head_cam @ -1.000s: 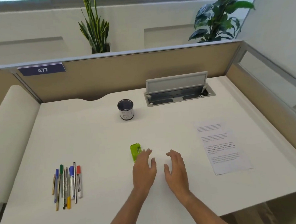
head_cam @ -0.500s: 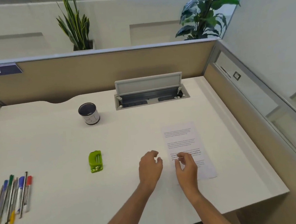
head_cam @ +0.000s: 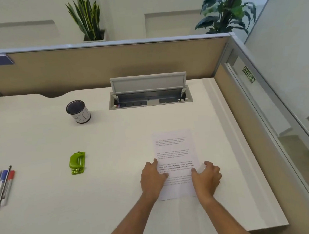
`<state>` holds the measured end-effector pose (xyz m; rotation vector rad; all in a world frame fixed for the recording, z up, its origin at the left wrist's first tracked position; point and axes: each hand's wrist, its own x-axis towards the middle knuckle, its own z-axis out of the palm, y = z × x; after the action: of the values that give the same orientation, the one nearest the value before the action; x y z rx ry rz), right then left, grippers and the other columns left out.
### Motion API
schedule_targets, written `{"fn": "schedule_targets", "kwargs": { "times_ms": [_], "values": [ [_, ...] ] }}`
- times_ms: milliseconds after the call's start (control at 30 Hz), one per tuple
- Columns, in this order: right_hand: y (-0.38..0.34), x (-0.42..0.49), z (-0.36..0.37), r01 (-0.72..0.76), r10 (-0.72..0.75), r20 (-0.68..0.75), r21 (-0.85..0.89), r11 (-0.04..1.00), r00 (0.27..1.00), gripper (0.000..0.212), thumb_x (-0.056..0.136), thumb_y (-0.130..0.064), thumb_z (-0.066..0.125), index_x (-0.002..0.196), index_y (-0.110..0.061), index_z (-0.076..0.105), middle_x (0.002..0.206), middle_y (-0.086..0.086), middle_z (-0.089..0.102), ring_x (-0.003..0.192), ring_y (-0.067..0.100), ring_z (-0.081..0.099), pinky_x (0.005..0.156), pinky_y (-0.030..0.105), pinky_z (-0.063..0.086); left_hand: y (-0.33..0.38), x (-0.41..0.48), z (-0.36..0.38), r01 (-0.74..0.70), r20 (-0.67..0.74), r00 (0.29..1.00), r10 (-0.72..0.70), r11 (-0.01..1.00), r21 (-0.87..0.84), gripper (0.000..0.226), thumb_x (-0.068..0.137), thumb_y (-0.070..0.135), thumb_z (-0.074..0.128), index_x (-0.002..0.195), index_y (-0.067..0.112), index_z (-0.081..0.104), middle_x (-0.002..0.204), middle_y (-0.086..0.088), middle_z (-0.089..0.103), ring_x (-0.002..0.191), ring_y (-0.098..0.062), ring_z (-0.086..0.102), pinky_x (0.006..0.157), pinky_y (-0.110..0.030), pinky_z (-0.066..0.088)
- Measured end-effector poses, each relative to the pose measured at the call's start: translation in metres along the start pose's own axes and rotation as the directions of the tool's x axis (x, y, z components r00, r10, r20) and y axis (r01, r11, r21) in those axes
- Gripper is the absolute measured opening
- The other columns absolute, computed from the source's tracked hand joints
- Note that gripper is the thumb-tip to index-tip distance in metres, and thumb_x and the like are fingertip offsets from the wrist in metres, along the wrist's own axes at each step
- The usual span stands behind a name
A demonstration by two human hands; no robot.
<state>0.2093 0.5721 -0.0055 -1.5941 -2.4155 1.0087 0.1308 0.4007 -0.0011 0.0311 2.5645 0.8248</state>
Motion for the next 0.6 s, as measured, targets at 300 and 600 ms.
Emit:
{"fn": "schedule_targets", "kwargs": {
  "times_ms": [300, 600],
  "values": [
    [-0.014, 0.019, -0.007, -0.174, 0.136, 0.225, 0.159, 0.972, 0.965, 0.054, 0.080, -0.035, 0.079, 0.127, -0.016, 0.060, 0.128, 0.010, 0.062, 0.115, 0.038, 0.064, 0.102, 0.048, 0.052, -0.001, 0.004, 0.003, 0.010, -0.015, 1.000, -0.009, 0.998, 0.070, 0.079, 0.086, 0.044, 0.084, 0.155, 0.029, 0.049, 0.116, 0.000, 0.059, 0.116, -0.023, 0.062, 0.090, -0.036, 0.055],
    [-0.014, 0.050, -0.025, -0.271, 0.090, 0.457, 0.349, 0.897, 0.885, 0.035, 0.062, -0.026, 0.086, 0.079, -0.015, 0.057, 0.090, 0.008, 0.073, 0.080, 0.031, 0.068, 0.081, 0.048, 0.060, -0.008, 0.006, 0.009, -0.007, -0.030, 1.000, 0.008, 0.998, 0.062, 0.081, 0.085, 0.045, 0.085, 0.156, 0.031, 0.049, 0.110, 0.001, 0.059, 0.113, -0.023, 0.062, 0.091, -0.040, 0.057]
  ]
}}
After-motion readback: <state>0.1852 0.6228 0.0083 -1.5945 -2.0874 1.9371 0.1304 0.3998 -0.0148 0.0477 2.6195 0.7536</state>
